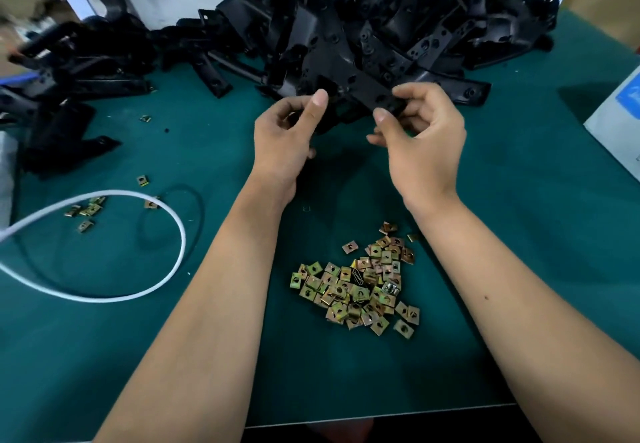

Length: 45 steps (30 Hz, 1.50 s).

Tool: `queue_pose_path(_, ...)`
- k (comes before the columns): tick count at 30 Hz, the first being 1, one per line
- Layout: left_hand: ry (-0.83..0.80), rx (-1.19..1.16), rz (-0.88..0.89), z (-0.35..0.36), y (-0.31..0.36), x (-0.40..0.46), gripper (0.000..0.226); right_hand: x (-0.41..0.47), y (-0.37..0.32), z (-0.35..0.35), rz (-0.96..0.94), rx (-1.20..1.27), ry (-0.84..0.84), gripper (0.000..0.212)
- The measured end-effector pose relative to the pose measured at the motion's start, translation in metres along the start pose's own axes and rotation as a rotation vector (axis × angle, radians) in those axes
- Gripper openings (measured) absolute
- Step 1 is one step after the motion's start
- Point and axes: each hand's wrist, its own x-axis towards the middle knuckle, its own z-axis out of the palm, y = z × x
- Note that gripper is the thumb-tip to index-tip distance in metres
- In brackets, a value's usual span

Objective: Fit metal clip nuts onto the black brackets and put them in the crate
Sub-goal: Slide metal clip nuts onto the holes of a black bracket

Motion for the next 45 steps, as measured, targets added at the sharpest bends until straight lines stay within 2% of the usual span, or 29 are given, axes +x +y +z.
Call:
queue_pose_path(4,0.177,0.064,0.102,-0.009,0.005,0.005,0.051,0.007,0.010,-0.007,0.126,-0.082,-0.027,0.052)
queue_pose_path(7,0.383,-0.038,0.018,-0.024,0.012,0.014,0.051,0.010,0.013,-0.010,0.199,-0.151,-0.027,0.043)
queue_pose_path(10,0.512,-0.440,-0.130,-0.047,0.016,0.023,0.047,0.008,0.011,-0.010,0.267,-0.118,-0.133,0.026)
queue_pose_path(12,0.481,-0.791,-0.161,-0.059,0.017,0.026,0.045,0.007,0.009,-0.010,0.209,-0.208,-0.312,0.014)
queue_pose_path(13,0.449,-0.924,-0.167,-0.063,0.017,0.026,0.043,0.007,0.006,-0.011,0.136,-0.289,-0.462,0.011)
queue_pose_path(16,0.369,-1.011,-0.152,-0.062,0.018,0.027,0.036,0.005,-0.008,-0.013,0.005,-0.446,-0.978,0.013)
queue_pose_path(18,0.305,-0.964,-0.144,-0.054,0.020,0.025,0.029,0.004,-0.017,-0.015,0.007,-0.489,-1.190,0.015)
queue_pose_path(20,0.227,-0.927,-0.154,-0.044,0.021,0.024,0.023,0.004,-0.022,-0.017,0.002,-0.532,-1.303,0.018)
queue_pose_path(24,0.056,-0.752,-0.144,-0.024,0.010,0.019,0.010,0.002,-0.025,-0.016,-0.051,-0.643,-1.381,0.021)
queue_pose_path(26,0.073,-0.603,-0.076,-0.016,0.005,0.014,0.018,0.000,-0.025,-0.014,-0.070,-0.669,-1.389,0.017)
queue_pose_path(28,0.162,-0.398,0.100,-0.011,0.003,0.010,0.024,0.000,-0.025,-0.014,-0.065,-0.683,-1.380,0.015)
queue_pose_path(30,0.216,-0.090,0.347,-0.009,0.004,0.009,0.022,0.001,-0.025,-0.014,-0.053,-0.679,-1.357,0.013)
queue_pose_path(33,0.213,0.391,0.645,-0.007,0.006,0.005,0.011,0.001,-0.022,-0.013,-0.044,-0.624,-1.271,0.011)
queue_pose_path(35,0.173,0.547,0.723,-0.004,0.004,0.002,0.013,0.002,-0.019,-0.012,-0.077,-0.634,-1.154,0.011)
queue_pose_path(38,0.034,0.669,0.635,-0.002,-0.004,0.000,0.026,0.005,-0.014,-0.012,-0.148,-0.681,-1.020,0.012)
queue_pose_path(43,-0.224,0.899,0.369,-0.004,-0.015,0.000,0.036,0.006,-0.010,-0.013,-0.168,-0.728,-1.055,0.009)
queue_pose_path(45,-0.270,0.909,0.322,-0.003,-0.016,0.000,0.047,0.007,-0.006,-0.012,-0.136,-0.678,-0.964,0.009)
